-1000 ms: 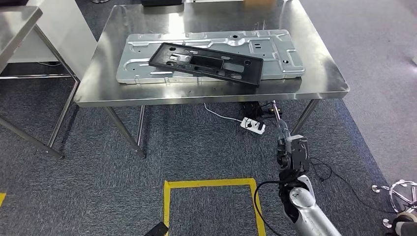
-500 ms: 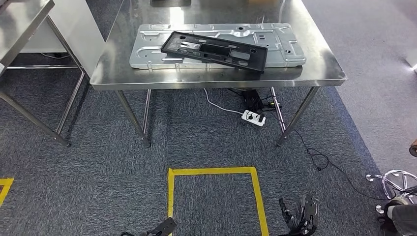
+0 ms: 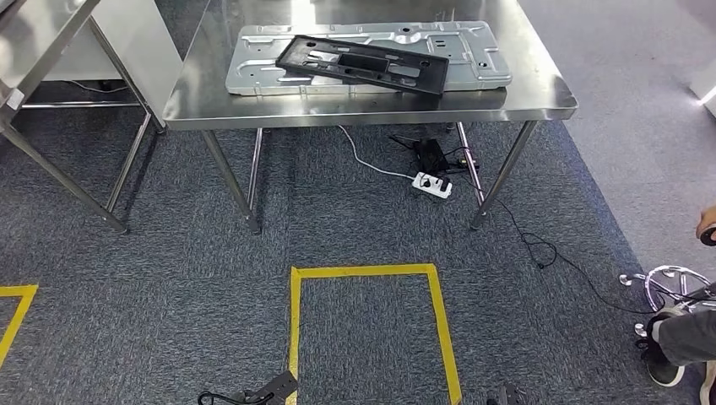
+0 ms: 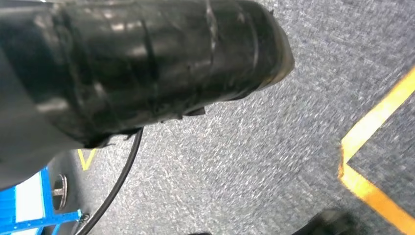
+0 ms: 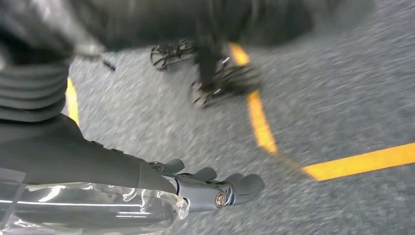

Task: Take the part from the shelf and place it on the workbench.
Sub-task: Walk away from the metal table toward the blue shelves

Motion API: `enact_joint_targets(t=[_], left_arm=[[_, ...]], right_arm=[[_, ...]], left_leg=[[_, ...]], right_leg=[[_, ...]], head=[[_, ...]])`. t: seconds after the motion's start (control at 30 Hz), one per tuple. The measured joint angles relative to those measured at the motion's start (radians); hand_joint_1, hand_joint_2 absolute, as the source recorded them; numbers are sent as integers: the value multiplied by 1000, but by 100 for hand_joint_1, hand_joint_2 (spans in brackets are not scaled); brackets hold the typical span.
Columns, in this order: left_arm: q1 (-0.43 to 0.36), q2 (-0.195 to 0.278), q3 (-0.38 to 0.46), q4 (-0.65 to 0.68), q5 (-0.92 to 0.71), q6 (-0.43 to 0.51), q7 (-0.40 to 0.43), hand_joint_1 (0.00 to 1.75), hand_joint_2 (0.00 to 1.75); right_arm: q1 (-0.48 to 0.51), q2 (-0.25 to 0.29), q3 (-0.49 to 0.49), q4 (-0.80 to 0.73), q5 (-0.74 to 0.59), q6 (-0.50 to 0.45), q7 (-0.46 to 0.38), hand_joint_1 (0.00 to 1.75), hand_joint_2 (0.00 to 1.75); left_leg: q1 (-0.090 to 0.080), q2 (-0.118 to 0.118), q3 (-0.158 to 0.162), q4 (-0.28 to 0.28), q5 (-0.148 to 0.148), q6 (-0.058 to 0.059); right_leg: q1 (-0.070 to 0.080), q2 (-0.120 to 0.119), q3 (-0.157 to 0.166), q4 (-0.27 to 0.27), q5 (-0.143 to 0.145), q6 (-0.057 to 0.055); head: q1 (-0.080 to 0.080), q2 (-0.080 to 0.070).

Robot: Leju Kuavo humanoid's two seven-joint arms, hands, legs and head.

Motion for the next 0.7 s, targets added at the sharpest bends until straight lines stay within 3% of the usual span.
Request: enact_joint_targets(t=[0.03, 0.07, 0.13, 0.17, 0.27, 0.3, 0.33, 0.37, 0.43, 0.5, 0.53, 0.57, 0.63, 0.7], left_arm=[[-1, 3, 0, -4, 1, 1, -3, 0, 0], [0, 6, 0, -6, 2, 0, -8, 0, 0], [1, 9, 0, -8, 1, -2, -17, 0, 0], [1, 11, 0, -9, 0, -3, -19, 0, 0], [-1, 16, 0, -11, -3, -5, -22, 0, 0], [-1, 17, 0, -12, -3, -7, -23, 0, 0], [0, 17, 0, -12, -4, -10, -24, 0, 0], [0, 17, 0, -13, -6, -15, -25, 0, 0], [-2, 17, 0, -13, -15, -21, -28, 0, 0], [-5, 17, 0, -13, -32, -20, -33, 0, 0], [-8, 17, 0, -13, -41, -19, -36, 0, 0], [-10, 17, 0, -13, -50, -19, -38, 0, 0], [-15, 17, 0, -13, -66, -20, -37, 0, 0], [-18, 17, 0, -13, -79, -25, -29, 0, 0]], right_arm=[[0, 1, 15, 11, 39, -16, 7, 0, 0], [1, 2, 35, 21, 82, -32, 17, 0, 0], [2, 3, 82, 38, 166, -59, 41, 0, 0], [2, 4, 105, 43, 193, -67, 51, 0, 0], [2, 8, 155, 55, 220, -73, 65, 0, 0], [1, 8, 169, 58, 225, -73, 66, 0, 0], [-1, 9, 181, 61, 233, -75, 65, 0, 0], [-4, 9, 196, 64, 247, -76, 65, 0, 0], [-12, 8, 228, 68, 282, -79, 63, 0, 0], [-26, 6, 262, 69, 302, -77, 55, 0, 0], [-32, 5, 276, 69, 305, -75, 51, 0, 0], [-37, 5, 285, 70, 306, -73, 47, 0, 0], [-40, 5, 299, 70, 306, -70, 44, 0, 0], [-41, 6, 315, 70, 309, -66, 45, 0, 0]], left_leg=[[-2, -2, 33, -47, -17, 6], [-7, -3, 43, -70, -22, 15], [-9, 1, 28, -71, -5, 37], [-10, 4, 18, -72, 7, 49], [-16, 8, -23, -73, 45, 70], [-19, 8, -38, -72, 58, 71], [-23, 8, -56, -70, 71, 72], [-25, 8, -75, -67, 84, 71], [-28, 8, -112, -58, 104, 67], [-30, 9, -135, -43, 114, 60], [-31, 11, -141, -36, 118, 55], [-32, 12, -144, -32, 122, 51], [-29, 15, -145, -32, 132, 43], [-26, 12, -148, -31, 114, 36]], right_leg=[[-1, 1, -4, 1, 11, 6], [-2, 2, -5, -2, 22, 13], [-6, 4, -10, -2, 26, 25], [-8, 5, -20, 18, -2, 27], [-9, 6, -64, 183, -159, 26], [-8, 6, -71, 244, -186, 26], [-8, 6, -66, 285, -185, 25], [-7, 6, -47, 297, -164, 23], [-3, 6, 42, 220, -121, 14], [4, 5, 159, 71, -146, 5], [7, 5, 195, 18, -167, 2], [10, 5, 211, -13, -182, 0], [11, 4, 209, -20, -179, -7], [11, 3, 206, -25, -173, -12]], head=[[-1, 0], [-1, 0], [-1, 0], [1, 0], [7, 0], [7, 0], [7, 0], [7, 0], [7, 0], [6, 0], [5, 0], [4, 0], [3, 0], [1, 0]])
